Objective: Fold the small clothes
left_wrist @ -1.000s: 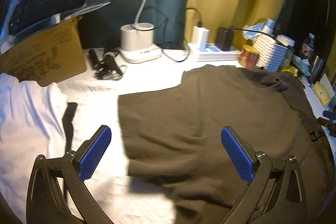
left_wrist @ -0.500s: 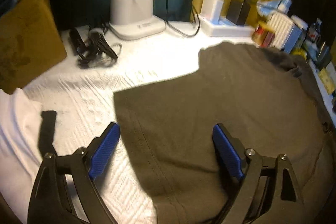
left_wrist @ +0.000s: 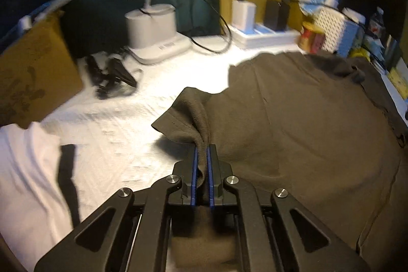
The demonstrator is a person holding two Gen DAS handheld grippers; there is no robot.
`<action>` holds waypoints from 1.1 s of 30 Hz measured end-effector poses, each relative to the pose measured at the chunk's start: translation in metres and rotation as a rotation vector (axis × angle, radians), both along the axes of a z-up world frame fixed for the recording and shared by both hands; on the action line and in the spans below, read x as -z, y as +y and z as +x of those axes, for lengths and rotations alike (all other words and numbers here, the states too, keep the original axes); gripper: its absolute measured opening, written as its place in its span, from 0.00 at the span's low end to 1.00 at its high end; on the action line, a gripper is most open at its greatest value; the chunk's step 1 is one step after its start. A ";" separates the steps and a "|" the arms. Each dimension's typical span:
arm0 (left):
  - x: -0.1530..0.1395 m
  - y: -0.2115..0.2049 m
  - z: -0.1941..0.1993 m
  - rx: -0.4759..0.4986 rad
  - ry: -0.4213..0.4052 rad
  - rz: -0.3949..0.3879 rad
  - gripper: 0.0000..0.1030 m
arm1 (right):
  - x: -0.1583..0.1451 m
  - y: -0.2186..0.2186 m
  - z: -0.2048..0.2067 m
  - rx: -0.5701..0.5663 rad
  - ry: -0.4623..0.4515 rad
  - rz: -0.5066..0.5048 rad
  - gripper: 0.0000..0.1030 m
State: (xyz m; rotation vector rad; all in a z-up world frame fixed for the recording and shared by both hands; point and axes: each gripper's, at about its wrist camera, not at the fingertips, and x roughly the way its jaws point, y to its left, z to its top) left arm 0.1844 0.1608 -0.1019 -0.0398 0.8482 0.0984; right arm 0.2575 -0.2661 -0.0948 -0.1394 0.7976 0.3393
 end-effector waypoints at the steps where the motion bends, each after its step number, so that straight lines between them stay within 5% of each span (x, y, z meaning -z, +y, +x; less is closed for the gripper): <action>1: -0.005 0.001 -0.003 -0.014 -0.016 0.006 0.05 | 0.000 -0.003 0.000 0.002 -0.001 0.004 0.61; 14: -0.043 -0.057 -0.005 0.102 -0.097 -0.040 0.05 | 0.000 -0.047 -0.009 0.047 -0.012 0.102 0.61; 33: -0.006 -0.143 0.026 0.232 0.064 -0.066 0.06 | 0.024 -0.105 -0.014 0.107 0.024 0.180 0.60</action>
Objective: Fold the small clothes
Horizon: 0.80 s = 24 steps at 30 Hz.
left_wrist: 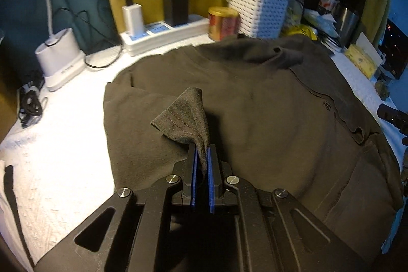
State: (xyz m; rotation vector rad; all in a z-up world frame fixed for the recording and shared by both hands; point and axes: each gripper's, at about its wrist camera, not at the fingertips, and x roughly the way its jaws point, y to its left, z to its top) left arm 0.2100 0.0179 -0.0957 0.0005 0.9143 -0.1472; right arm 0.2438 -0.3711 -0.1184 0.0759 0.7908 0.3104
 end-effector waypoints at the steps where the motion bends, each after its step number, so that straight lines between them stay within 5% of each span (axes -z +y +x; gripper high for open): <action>1: 0.002 -0.003 0.001 0.004 0.008 0.002 0.06 | 0.001 -0.001 0.000 0.001 0.002 0.001 0.60; 5: 0.007 -0.010 0.004 0.014 0.041 -0.019 0.13 | 0.003 -0.004 0.002 0.003 0.006 0.005 0.60; 9: 0.002 -0.014 0.003 0.037 0.028 -0.062 0.45 | 0.003 -0.005 0.003 0.005 0.007 0.005 0.60; 16: -0.002 -0.005 0.009 0.012 0.013 -0.064 0.46 | 0.003 -0.005 0.005 0.005 0.007 0.003 0.60; 19: 0.008 0.000 0.020 0.006 0.062 -0.087 0.62 | 0.002 -0.004 0.005 0.004 0.004 0.000 0.60; 24: 0.012 -0.019 0.023 0.091 0.100 -0.151 0.62 | -0.002 -0.002 0.004 0.010 -0.001 -0.007 0.60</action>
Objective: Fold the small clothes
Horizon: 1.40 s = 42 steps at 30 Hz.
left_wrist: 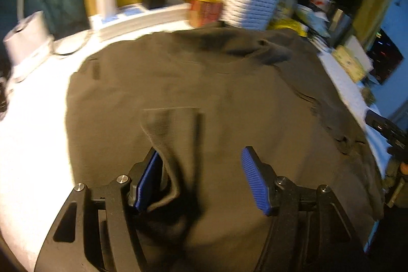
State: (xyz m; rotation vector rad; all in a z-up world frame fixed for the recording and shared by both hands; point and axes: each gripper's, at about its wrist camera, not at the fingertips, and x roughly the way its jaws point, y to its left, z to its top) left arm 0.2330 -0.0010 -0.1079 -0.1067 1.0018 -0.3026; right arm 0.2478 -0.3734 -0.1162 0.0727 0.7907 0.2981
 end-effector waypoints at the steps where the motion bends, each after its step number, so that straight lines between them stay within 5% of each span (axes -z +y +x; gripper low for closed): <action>1: -0.001 -0.005 -0.001 0.020 0.000 -0.008 0.62 | -0.001 0.000 0.000 0.001 0.000 -0.001 0.60; 8: -0.019 -0.041 -0.028 0.191 -0.028 -0.040 0.62 | -0.006 0.000 -0.005 0.010 -0.007 -0.012 0.60; 14: -0.030 -0.006 -0.049 0.065 -0.085 0.088 0.62 | -0.009 0.007 -0.009 -0.005 -0.012 -0.013 0.60; 20: -0.016 0.040 -0.061 -0.050 -0.053 0.125 0.62 | -0.009 0.022 -0.010 -0.035 -0.010 -0.020 0.60; 31: -0.006 0.018 -0.091 0.113 0.040 -0.027 0.62 | -0.015 0.041 -0.017 -0.059 -0.019 -0.040 0.60; 36: -0.025 0.020 -0.103 0.097 -0.033 0.023 0.62 | -0.014 0.046 -0.023 -0.072 -0.013 -0.053 0.60; 39: -0.031 0.033 -0.101 0.013 -0.112 0.126 0.62 | -0.012 0.048 -0.027 -0.077 -0.006 -0.059 0.60; 42: -0.019 0.040 -0.091 0.007 -0.089 0.141 0.62 | -0.011 0.049 -0.031 -0.079 -0.005 -0.059 0.60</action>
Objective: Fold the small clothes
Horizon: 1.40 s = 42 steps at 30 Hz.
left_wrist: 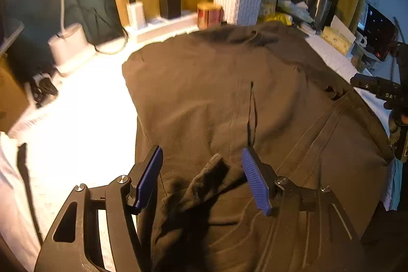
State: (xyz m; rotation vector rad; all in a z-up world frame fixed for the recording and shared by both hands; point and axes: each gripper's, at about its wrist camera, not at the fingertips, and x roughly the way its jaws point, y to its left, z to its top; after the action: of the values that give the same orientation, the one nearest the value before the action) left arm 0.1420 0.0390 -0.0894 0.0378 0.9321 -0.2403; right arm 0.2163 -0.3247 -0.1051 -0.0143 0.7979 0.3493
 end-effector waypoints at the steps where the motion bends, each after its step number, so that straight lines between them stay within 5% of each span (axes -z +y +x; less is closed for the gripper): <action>1: 0.007 -0.001 0.004 0.017 0.028 -0.006 0.62 | 0.000 0.000 -0.001 -0.001 0.000 0.000 0.60; 11: 0.016 -0.030 -0.025 0.166 0.091 -0.063 0.62 | -0.003 -0.011 -0.022 0.023 -0.013 -0.007 0.60; 21: -0.007 -0.012 -0.053 -0.011 -0.044 -0.077 0.62 | -0.003 -0.008 -0.065 -0.091 -0.029 0.009 0.60; 36: 0.005 0.036 -0.107 -0.216 -0.026 0.019 0.62 | 0.028 0.008 -0.032 -0.099 0.049 -0.045 0.55; 37: 0.006 0.036 -0.109 -0.216 -0.027 0.028 0.62 | 0.031 0.009 -0.030 -0.109 0.061 -0.047 0.46; 38: 0.006 0.036 -0.113 -0.211 -0.030 0.039 0.62 | 0.033 0.011 -0.029 -0.116 0.068 -0.051 0.25; 42: 0.010 0.039 -0.118 -0.225 -0.029 0.070 0.59 | 0.032 0.014 -0.036 -0.140 0.051 -0.042 0.09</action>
State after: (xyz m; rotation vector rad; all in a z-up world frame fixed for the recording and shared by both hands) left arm 0.0237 0.0778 -0.0992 0.0004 0.9078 0.0017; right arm 0.1800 -0.3105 -0.1373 -0.1016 0.8570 0.4669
